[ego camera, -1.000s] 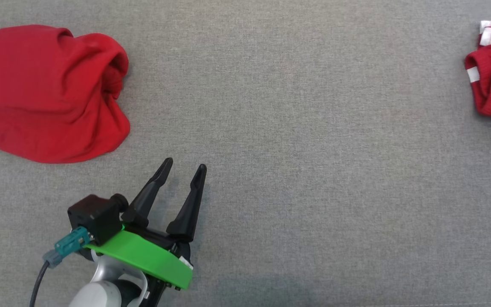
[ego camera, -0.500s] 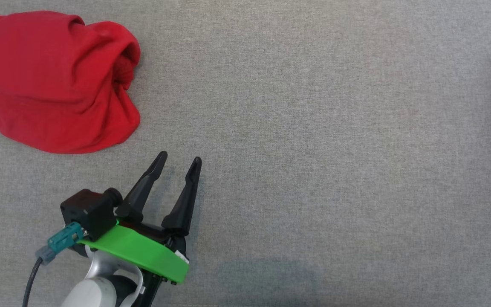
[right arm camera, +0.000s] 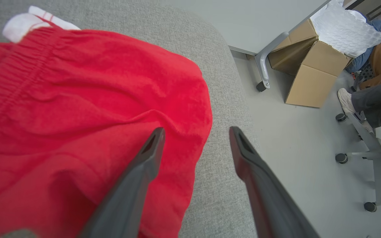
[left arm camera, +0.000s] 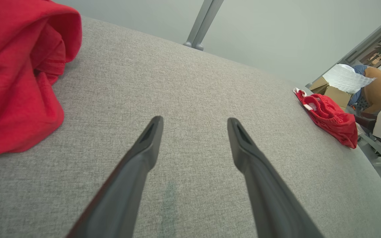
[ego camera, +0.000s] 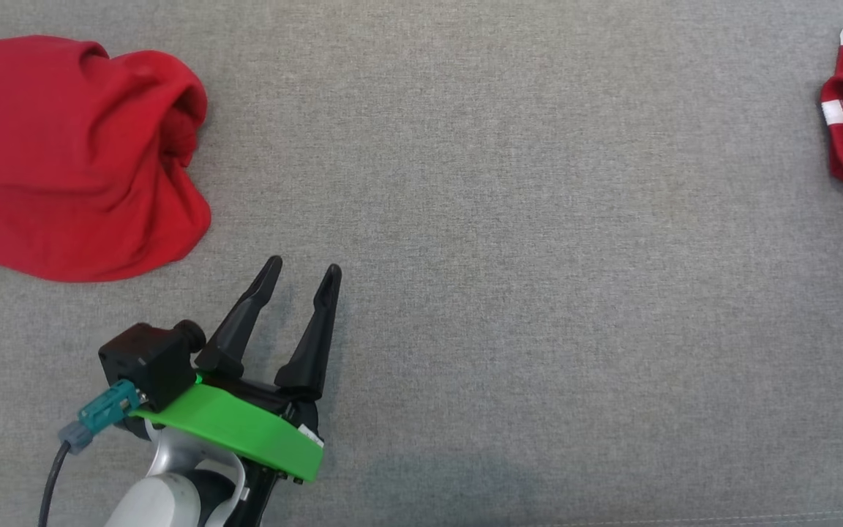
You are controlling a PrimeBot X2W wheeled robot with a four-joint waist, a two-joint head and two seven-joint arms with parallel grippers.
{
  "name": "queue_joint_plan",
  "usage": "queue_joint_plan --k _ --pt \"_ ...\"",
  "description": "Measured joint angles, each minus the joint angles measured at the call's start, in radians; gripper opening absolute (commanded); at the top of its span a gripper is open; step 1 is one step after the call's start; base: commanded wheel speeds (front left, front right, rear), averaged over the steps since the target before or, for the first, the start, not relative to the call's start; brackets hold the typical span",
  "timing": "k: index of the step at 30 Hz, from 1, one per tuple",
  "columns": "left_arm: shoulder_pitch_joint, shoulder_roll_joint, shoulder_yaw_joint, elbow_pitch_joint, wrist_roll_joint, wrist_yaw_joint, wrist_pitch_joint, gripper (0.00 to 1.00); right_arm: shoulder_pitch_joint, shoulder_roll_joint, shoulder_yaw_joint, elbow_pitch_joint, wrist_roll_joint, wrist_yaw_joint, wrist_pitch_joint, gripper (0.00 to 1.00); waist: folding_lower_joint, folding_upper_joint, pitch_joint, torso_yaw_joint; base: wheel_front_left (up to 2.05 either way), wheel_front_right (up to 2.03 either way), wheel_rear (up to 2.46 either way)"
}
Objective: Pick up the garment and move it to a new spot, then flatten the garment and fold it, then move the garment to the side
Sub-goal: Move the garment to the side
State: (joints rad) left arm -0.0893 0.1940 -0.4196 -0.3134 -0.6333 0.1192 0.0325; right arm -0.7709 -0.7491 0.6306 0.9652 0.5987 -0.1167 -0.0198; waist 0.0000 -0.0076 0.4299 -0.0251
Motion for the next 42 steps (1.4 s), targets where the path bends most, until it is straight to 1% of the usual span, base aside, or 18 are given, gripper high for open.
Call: queue_joint_plan --k 5,8,10,14,17,19,20,22,24,25,26,27,28,31,36,42 --pt "0.000 -0.014 0.003 0.017 -0.001 0.000 -0.010 1.00 -0.009 0.047 0.000 -0.043 -0.013 -0.001 -0.033 1.00 0.0000 0.0000 -0.020 -0.017 0.00 0.00 0.00" --pt "0.000 -0.019 0.006 0.033 -0.007 0.000 -0.026 1.00 -0.044 0.072 -0.001 -0.079 -0.023 -0.001 -0.070 1.00 0.0000 0.0000 -0.040 -0.026 0.00 0.00 0.00" --pt "0.000 -0.021 0.008 0.049 -0.012 -0.001 -0.033 1.00 -0.065 0.083 -0.004 -0.103 -0.031 -0.007 -0.099 1.00 0.0000 0.0000 -0.056 -0.032 0.00 0.00 0.00" --pt "-0.004 -0.028 0.016 0.079 -0.025 -0.008 -0.053 1.00 -0.076 0.111 -0.007 -0.142 -0.036 -0.007 -0.158 1.00 0.0000 0.0000 -0.093 -0.040 0.00 0.00 0.00" --pt "-0.013 -0.041 0.032 0.110 -0.036 -0.013 -0.070 1.00 -0.076 0.148 -0.006 -0.161 -0.036 -0.007 -0.197 1.00 0.0000 0.0000 -0.126 -0.044 0.00 0.00 0.00" --pt "-0.015 -0.052 0.038 0.129 -0.036 -0.014 -0.088 1.00 -0.075 0.177 -0.005 -0.174 -0.035 -0.007 -0.209 1.00 0.0000 0.0000 -0.149 -0.047 0.00 0.00 0.00" --pt "-0.015 -0.052 0.038 0.129 -0.036 -0.014 -0.088 1.00 -0.075 0.177 -0.005 -0.174 -0.035 -0.007 -0.209 1.00 0.0000 0.0000 -0.149 -0.047 0.00 0.00 0.00" --pt "-0.016 -0.053 0.049 0.151 -0.036 -0.014 -0.104 1.00 -0.070 0.206 -0.008 -0.190 -0.022 -0.007 -0.219 1.00 0.0000 0.0000 -0.173 -0.048 0.00 0.00 0.00" --pt "-0.016 -0.055 0.065 0.170 -0.036 -0.014 -0.123 1.00 -0.055 0.236 -0.007 -0.206 -0.012 0.002 -0.220 1.00 0.0000 0.0000 -0.198 -0.049 0.00 0.00 0.00" --pt "-0.016 -0.057 0.070 0.185 -0.036 -0.014 -0.136 1.00 -0.030 0.268 -0.005 -0.220 -0.001 0.002 -0.227 1.00 0.0000 0.0000 -0.222 -0.049 0.00 0.00 0.00" --pt "-0.016 -0.057 0.070 0.185 -0.036 -0.014 -0.136 1.00 -0.030 0.268 -0.005 -0.220 -0.001 0.002 -0.227 1.00 0.0000 0.0000 -0.222 -0.049 0.00 0.00 0.00" --pt "-0.016 -0.058 0.075 0.195 -0.036 -0.014 -0.144 1.00 -0.015 0.285 -0.006 -0.227 0.004 0.001 -0.228 1.00 0.0000 0.0000 -0.235 -0.049 0.00 0.00 0.00" --pt "-0.014 -0.066 0.090 0.213 -0.042 -0.014 -0.156 1.00 0.018 0.316 -0.009 -0.242 0.010 0.001 -0.230 1.00 0.0000 0.0000 -0.259 -0.049 0.00 0.00 0.00" --pt "-0.011 -0.079 0.101 0.235 -0.044 -0.013 -0.170 1.00 0.068 0.357 -0.034 -0.265 0.033 0.000 -0.232 1.00 0.0000 0.0000 -0.294 -0.049 0.00 0.00 0.00" --pt "0.024 -0.081 0.138 0.268 -0.049 -0.012 -0.198 1.00 0.159 0.419 -0.038 -0.317 0.035 -0.006 -0.235 1.00 0.0000 0.0000 -0.343 -0.048 0.00 0.00 0.00" --pt "0.056 -0.080 0.176 0.288 -0.031 -0.004 -0.229 1.00 0.194 0.458 -0.064 -0.456 -0.009 -0.007 -0.235 1.00 0.0000 0.0000 -0.376 -0.061 0.00 0.00 0.00"
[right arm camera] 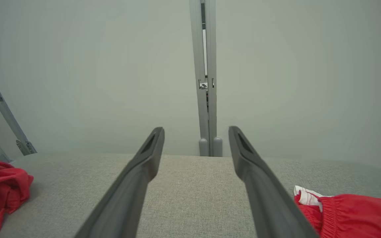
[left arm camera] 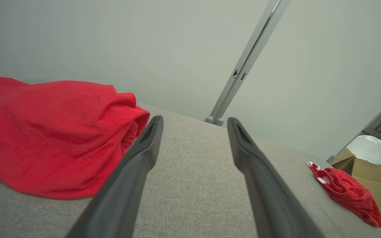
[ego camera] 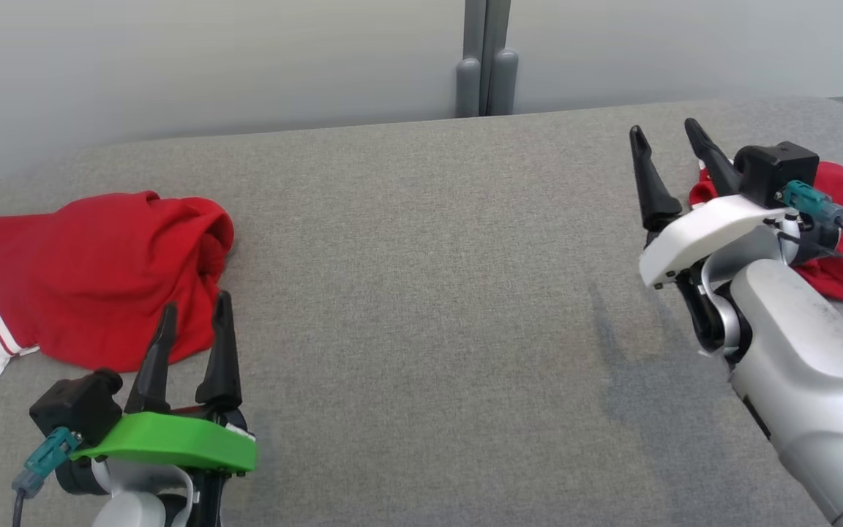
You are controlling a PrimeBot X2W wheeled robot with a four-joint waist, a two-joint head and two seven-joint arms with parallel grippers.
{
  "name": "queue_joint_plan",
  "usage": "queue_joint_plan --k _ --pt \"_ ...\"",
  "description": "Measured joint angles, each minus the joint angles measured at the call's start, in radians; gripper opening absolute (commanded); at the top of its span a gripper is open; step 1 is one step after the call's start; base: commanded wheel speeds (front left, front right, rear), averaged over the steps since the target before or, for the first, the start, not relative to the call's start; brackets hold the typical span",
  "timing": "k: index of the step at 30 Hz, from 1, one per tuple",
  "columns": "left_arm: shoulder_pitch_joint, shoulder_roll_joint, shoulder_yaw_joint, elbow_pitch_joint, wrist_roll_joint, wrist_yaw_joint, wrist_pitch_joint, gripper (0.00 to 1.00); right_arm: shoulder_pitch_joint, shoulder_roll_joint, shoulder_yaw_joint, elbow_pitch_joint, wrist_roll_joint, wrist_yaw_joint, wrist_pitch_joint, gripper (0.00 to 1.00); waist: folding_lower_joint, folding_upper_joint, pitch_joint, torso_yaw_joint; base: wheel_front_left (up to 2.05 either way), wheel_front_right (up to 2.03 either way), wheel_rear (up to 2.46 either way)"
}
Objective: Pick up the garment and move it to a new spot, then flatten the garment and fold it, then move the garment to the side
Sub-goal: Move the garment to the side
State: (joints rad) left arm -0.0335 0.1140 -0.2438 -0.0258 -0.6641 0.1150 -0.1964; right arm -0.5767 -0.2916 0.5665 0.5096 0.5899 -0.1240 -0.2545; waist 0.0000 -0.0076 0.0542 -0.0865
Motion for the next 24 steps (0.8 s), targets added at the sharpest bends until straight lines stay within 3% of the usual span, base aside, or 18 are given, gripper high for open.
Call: queue_joint_plan --k 8,24 --pt "0.052 0.002 0.032 0.028 0.045 0.004 -0.020 1.00 0.139 0.032 -0.034 -0.100 -0.063 -0.001 0.000 1.00 0.0000 0.0000 -0.016 -0.015 0.00 0.00 0.00" --pt "0.122 0.001 0.072 0.062 0.143 0.008 -0.035 1.00 0.341 0.064 -0.126 -0.177 -0.172 -0.001 0.000 1.00 0.0000 0.0000 -0.041 -0.012 0.00 0.00 0.00"
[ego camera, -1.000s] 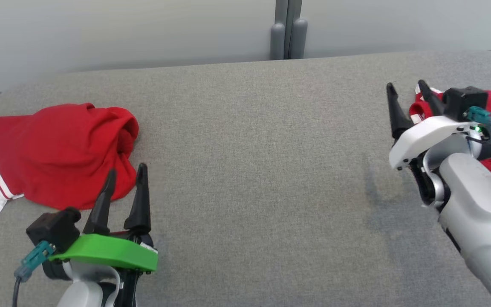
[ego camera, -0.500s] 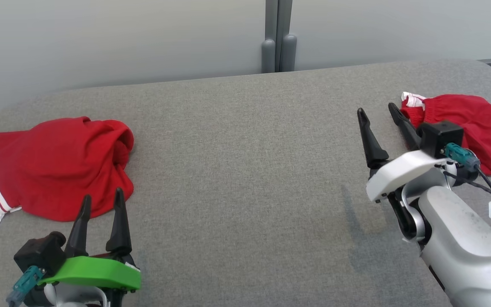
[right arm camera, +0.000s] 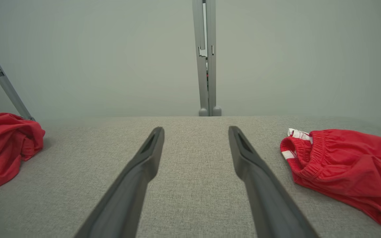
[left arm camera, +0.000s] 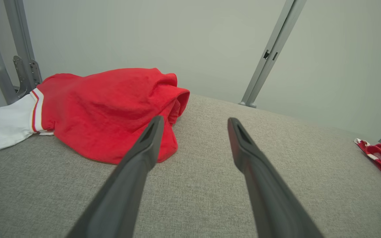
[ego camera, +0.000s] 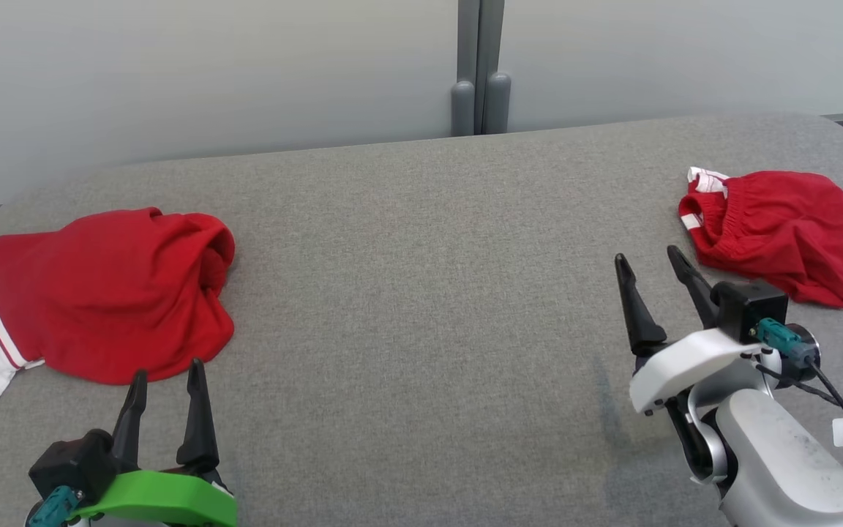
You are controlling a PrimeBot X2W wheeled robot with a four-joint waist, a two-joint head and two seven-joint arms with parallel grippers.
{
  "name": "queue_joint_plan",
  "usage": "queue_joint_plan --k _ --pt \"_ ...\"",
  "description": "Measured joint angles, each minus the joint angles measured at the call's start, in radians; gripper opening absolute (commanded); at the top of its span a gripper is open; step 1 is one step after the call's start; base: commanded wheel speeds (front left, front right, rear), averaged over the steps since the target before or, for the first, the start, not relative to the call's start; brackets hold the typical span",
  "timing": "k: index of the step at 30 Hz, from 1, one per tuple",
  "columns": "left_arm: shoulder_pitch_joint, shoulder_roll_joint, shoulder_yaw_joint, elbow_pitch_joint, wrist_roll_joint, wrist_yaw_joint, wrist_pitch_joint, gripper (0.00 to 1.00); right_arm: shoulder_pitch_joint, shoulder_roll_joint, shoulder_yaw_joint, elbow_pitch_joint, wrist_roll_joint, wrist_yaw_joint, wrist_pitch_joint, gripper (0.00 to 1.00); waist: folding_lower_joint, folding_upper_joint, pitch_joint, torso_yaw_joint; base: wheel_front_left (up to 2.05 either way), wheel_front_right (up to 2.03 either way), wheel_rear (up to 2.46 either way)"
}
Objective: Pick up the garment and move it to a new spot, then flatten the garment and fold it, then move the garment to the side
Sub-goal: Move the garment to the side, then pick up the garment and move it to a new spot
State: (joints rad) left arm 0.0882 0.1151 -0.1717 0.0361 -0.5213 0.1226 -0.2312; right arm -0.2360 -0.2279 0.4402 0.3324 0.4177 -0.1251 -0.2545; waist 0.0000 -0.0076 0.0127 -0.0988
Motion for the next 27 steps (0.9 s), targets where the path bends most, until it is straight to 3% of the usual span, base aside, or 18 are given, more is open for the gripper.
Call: queue_joint_plan --k 27 --pt "0.024 -0.034 0.005 0.018 0.053 0.001 0.000 1.00 0.130 0.035 -0.084 -0.104 -0.089 0.000 0.000 1.00 0.0000 0.0000 -0.013 0.032 0.00 0.00 0.00"
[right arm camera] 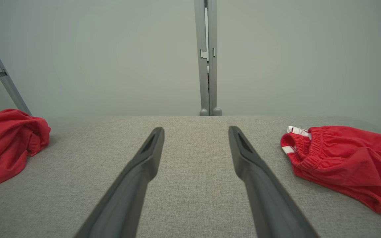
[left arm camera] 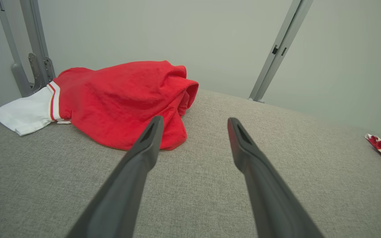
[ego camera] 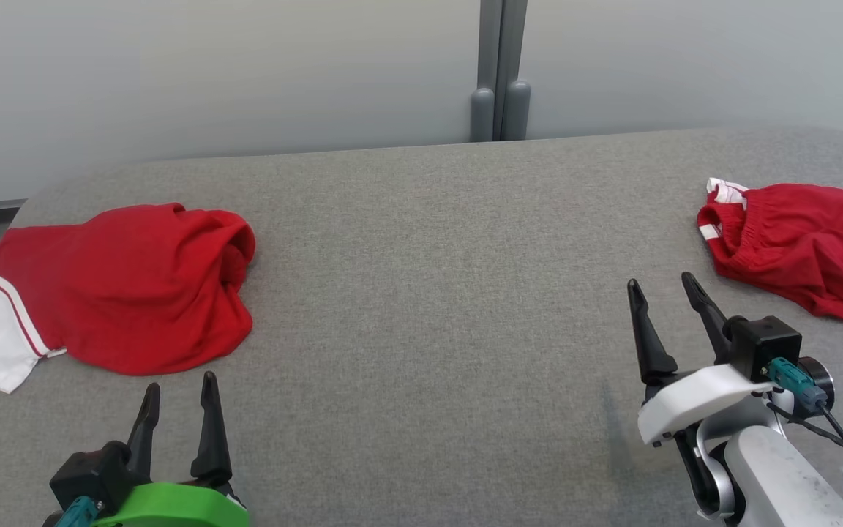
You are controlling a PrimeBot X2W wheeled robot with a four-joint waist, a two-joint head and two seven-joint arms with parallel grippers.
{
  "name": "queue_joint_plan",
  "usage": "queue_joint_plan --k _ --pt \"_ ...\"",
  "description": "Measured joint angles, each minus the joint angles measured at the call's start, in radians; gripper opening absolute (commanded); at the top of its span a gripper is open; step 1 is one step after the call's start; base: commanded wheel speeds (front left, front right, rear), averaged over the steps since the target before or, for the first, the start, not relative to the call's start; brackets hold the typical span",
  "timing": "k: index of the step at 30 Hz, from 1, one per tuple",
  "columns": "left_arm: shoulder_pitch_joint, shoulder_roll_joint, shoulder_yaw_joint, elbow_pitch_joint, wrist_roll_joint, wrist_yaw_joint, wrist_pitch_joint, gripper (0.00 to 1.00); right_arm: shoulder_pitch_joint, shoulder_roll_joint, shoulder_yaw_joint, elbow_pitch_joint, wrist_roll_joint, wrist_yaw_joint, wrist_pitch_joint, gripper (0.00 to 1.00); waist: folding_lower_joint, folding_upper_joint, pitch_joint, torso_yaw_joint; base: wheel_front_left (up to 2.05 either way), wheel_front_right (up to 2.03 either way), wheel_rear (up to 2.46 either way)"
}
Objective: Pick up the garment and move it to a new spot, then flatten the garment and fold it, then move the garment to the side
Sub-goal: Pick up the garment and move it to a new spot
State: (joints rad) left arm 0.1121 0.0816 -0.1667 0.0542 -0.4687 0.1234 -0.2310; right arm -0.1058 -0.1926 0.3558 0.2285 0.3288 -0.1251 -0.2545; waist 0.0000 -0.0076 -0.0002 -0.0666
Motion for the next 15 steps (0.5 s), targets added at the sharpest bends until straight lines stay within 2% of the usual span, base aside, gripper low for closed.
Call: queue_joint_plan --k 9,15 --pt "-0.001 -0.003 -0.005 0.000 0.015 0.000 0.000 1.00 0.018 0.001 0.004 -0.025 -0.015 0.000 0.000 1.00 0.0000 0.0000 -0.001 0.054 0.00 0.00 0.00" --pt "-0.001 -0.008 0.010 -0.004 0.017 0.000 0.000 1.00 0.018 0.004 0.043 -0.045 -0.025 0.002 0.000 1.00 0.0000 0.0000 -0.003 0.118 0.00 0.00 0.00"
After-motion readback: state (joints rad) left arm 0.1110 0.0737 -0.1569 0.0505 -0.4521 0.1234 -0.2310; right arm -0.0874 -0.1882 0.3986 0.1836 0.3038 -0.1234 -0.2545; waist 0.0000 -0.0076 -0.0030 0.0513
